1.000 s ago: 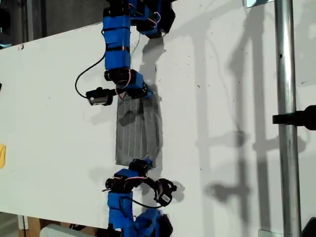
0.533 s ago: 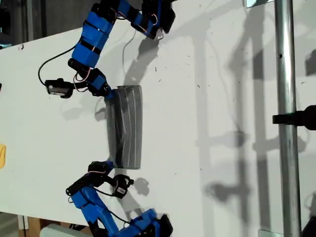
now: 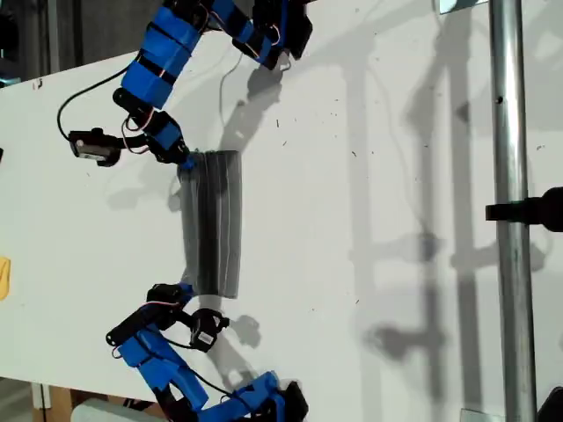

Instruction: Grasp corners of a towel and fold twice.

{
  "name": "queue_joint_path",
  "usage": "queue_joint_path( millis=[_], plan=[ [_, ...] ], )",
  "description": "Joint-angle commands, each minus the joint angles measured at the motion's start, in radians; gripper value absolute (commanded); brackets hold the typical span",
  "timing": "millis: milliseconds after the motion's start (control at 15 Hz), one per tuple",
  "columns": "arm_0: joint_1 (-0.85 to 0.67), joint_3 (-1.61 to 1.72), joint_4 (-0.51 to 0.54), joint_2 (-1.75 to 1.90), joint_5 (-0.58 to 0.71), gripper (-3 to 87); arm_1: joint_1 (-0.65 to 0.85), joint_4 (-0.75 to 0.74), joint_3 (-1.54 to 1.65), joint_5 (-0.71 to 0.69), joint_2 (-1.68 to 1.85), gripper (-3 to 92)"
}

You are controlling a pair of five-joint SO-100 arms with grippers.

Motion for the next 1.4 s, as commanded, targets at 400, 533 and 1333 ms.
queue_joint_path(
  millis=[400,533,1333],
  plan=[
    [0.083,0.25,-0.13,-0.012,-0.115,-2.7,-0.115,-0.169,0.252,0.164,-0.06,-0.2],
    [0.066,0.278,-0.189,-0.067,-0.11,-2.6,-0.106,-0.224,0.282,0.172,-0.121,-0.2],
    [-0.04,0.272,-0.048,0.152,-0.112,27.8,0.08,-0.015,0.285,0.215,0.061,32.1]
  ],
)
